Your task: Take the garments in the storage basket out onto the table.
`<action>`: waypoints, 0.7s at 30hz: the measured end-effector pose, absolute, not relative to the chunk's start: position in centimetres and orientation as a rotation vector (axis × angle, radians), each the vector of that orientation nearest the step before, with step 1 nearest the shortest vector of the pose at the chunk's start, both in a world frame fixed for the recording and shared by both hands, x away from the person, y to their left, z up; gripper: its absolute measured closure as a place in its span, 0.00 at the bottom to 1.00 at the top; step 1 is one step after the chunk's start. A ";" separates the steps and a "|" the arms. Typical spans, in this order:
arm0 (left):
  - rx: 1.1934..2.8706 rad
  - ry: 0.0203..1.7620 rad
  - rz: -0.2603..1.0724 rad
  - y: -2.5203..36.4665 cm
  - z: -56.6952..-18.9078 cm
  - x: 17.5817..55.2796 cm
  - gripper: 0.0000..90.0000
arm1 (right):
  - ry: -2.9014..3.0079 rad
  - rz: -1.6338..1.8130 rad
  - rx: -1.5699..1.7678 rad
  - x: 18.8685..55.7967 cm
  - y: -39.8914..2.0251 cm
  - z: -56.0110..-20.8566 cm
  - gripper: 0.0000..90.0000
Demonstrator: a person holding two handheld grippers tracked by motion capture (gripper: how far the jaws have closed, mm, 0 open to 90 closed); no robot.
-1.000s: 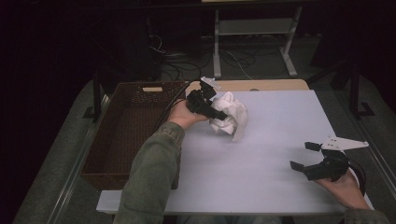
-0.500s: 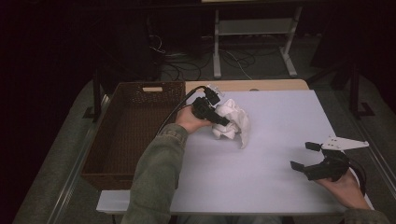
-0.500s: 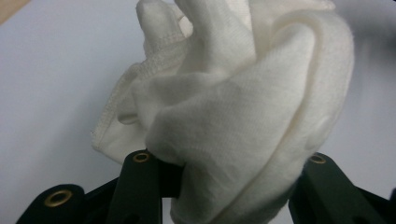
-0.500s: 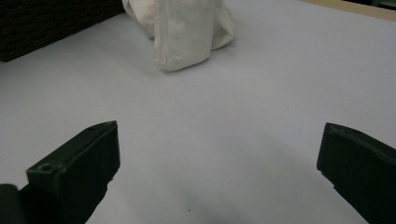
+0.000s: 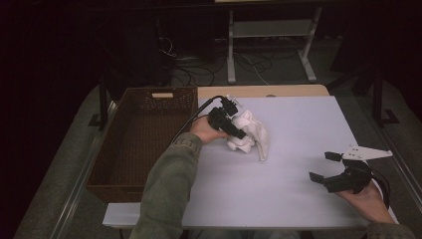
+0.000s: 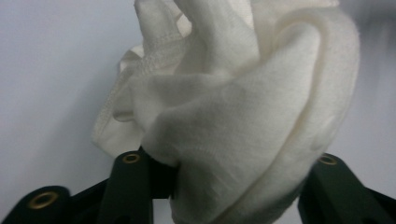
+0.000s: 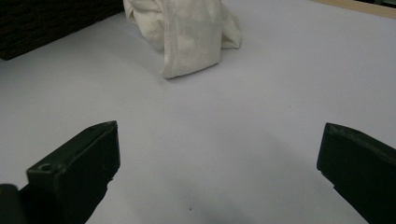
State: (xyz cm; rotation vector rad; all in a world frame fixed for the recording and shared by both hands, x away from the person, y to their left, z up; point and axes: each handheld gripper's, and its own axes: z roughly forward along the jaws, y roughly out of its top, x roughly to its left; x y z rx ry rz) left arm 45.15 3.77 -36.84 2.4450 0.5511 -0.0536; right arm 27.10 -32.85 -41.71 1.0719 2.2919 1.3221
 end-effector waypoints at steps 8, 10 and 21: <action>2.441 0.580 -0.085 3.5 -37.0 45.0 0.43 | 2.291 1.323 1.073 27.1 -32.9 -41.7 0.00; 2.447 0.574 -0.092 3.5 -37.1 44.9 0.38 | 2.291 1.323 1.072 27.1 -32.9 -41.7 0.00; 2.461 0.576 -0.058 3.4 -36.0 44.3 0.00 | 2.292 1.328 1.072 27.0 -32.8 -41.6 0.00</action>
